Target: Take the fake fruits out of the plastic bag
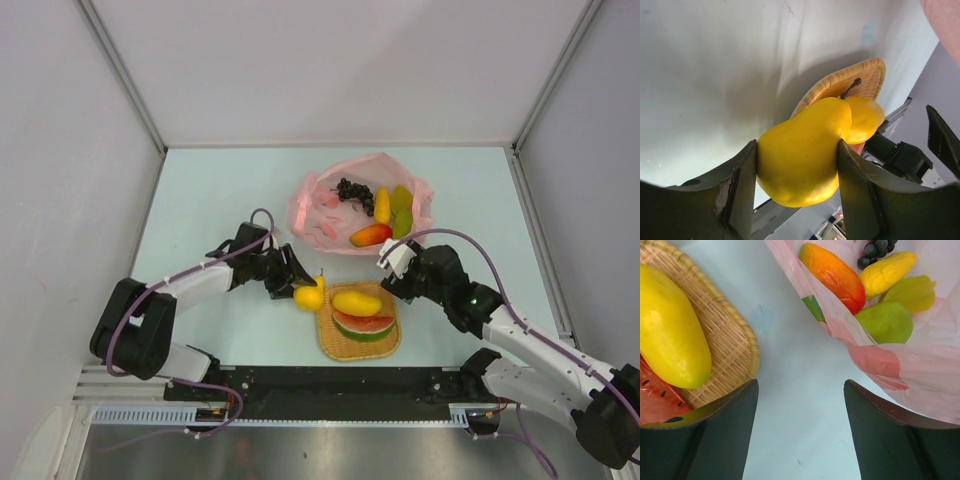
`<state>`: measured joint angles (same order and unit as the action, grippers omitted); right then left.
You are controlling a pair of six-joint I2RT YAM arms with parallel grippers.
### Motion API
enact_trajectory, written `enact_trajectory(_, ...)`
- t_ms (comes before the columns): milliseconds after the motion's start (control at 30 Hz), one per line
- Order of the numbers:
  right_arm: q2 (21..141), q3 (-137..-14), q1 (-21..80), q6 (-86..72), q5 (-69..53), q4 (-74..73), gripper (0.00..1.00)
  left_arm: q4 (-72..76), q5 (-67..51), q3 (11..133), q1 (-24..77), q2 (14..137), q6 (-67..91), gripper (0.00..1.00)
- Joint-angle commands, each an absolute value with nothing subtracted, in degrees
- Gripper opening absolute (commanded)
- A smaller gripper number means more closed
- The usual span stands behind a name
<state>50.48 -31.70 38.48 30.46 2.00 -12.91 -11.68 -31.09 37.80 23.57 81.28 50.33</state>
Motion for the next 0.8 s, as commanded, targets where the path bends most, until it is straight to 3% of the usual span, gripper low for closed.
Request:
enact_trajectory(0,48.5,-30.9,38.1,30.5,1.0,-11.0,0.74,-16.4,-26.5,40.5,25.7,77.4,48.0,0.00)
enact_trajectory(467,44.5,-26.5,37.2,29.9,0.6,-10.9,0.74,-9.4,-31.4,41.1,29.1,83.9,49.0,0.00)
enact_trajectory(533,43.8,-26.1,37.1,29.9,0.6,-11.2,0.75,-8.8,-31.4,42.0,29.4,84.9,49.0,0.09)
enact_trajectory(600,43.2,-26.1,37.2,29.8,-1.0,-11.7,0.75,-10.0,-30.9,42.7,29.4,86.0,49.0,0.28)
enact_trajectory(667,42.7,-26.3,37.4,29.9,-1.5,-12.6,0.77,-10.4,-30.9,42.8,29.4,86.7,49.0,0.40)
enact_trajectory(767,42.7,-27.7,38.1,29.7,-3.5,-15.7,0.79,-9.9,-31.6,44.5,29.4,87.4,48.8,0.49)
